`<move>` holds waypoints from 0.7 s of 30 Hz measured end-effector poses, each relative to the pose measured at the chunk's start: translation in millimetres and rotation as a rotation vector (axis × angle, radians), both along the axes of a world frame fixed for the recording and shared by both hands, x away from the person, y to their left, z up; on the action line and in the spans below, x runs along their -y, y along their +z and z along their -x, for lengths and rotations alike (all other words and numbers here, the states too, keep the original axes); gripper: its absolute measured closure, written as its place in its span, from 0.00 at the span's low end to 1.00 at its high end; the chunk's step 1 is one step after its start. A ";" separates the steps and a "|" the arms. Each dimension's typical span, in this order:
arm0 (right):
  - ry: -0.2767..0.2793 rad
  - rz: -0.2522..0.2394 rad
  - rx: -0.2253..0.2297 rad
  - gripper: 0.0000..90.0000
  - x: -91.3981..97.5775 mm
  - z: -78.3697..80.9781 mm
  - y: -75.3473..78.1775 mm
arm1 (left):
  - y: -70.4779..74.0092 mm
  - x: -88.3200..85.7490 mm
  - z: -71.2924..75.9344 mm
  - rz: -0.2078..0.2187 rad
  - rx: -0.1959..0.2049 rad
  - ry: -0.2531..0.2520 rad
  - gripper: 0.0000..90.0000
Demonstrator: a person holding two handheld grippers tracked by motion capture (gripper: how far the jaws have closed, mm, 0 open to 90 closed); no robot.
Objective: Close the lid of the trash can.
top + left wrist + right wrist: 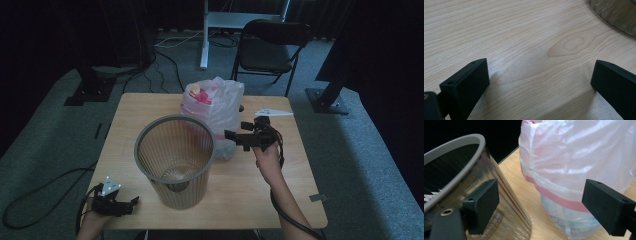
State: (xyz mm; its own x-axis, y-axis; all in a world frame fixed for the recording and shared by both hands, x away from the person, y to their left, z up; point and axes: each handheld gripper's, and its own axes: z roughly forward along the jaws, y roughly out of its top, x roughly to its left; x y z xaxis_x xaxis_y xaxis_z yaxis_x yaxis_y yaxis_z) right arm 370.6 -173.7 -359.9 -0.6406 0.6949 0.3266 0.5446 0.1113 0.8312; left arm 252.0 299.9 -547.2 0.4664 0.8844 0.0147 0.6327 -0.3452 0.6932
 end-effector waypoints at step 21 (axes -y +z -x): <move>-0.103 -0.019 0.000 0.15 32.9 20.3 -39.5 | 0.0 -0.1 0.0 0.000 0.000 0.000 0.02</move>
